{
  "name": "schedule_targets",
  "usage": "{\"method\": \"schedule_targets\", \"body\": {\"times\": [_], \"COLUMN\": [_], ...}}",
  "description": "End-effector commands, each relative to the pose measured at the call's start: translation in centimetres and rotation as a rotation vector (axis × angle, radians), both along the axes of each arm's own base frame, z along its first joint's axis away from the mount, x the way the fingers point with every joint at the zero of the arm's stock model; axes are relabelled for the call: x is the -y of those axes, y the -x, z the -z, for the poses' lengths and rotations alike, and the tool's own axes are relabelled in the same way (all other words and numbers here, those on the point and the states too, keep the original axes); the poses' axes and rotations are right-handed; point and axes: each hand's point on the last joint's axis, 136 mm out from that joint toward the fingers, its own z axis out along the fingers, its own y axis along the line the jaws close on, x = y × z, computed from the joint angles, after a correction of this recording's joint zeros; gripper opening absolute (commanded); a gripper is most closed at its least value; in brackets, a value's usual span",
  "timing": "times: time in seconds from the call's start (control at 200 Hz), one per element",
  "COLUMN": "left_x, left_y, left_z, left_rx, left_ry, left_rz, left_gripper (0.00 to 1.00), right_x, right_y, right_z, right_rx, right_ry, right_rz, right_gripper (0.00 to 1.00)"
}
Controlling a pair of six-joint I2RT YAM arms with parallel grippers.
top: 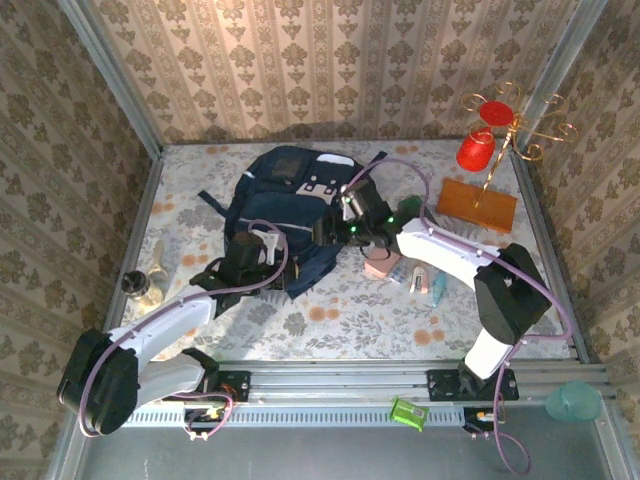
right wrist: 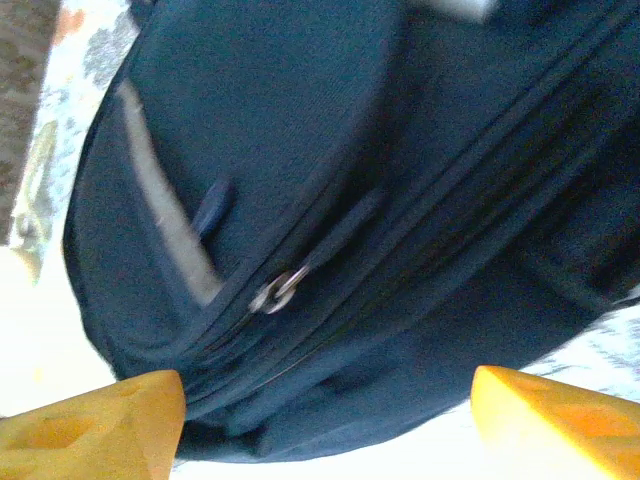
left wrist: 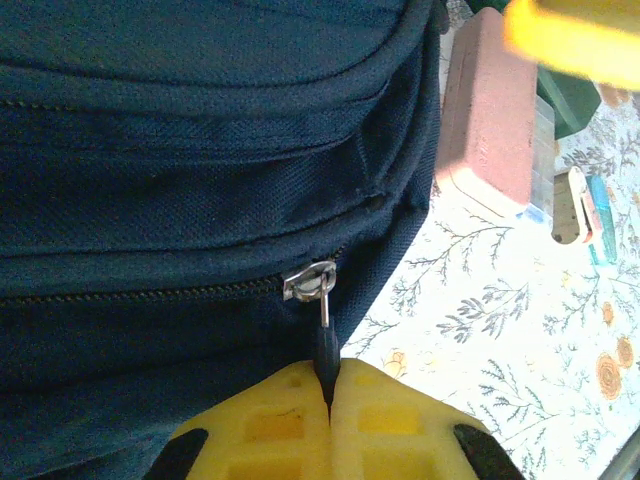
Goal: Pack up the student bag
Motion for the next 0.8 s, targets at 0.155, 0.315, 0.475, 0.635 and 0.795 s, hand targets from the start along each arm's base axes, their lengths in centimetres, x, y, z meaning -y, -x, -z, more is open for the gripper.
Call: {"method": "schedule_targets", "body": {"times": [0.155, 0.315, 0.475, 0.635, 0.795], "left_x": [1.1, 0.4, -0.2, -1.5, -2.8], "left_y": [-0.1, 0.0, -0.2, -0.6, -1.2], "left_z": [-2.0, -1.1, -0.4, 0.2, 0.0], "left_rx": [0.079, 0.082, 0.086, 0.102, 0.128], "left_ry": [0.016, -0.034, -0.079, -0.151, -0.223], "left_rz": [0.060, 0.049, 0.032, -0.005, -0.033], "left_gripper": [0.00, 0.00, 0.00, 0.00, 0.00], "right_x": [-4.5, -4.4, -3.4, -2.2, -0.6], "right_y": [0.5, -0.3, -0.8, -0.8, -0.9], "right_z": [1.3, 1.9, 2.6, 2.6, 2.4], "right_rx": [-0.074, -0.064, -0.045, -0.029, -0.019], "right_ry": [-0.180, -0.149, -0.102, -0.078, -0.046], "right_rz": [-0.002, 0.024, 0.070, 0.092, 0.079], "right_gripper": [0.78, 0.68, 0.34, 0.08, 0.00]}}
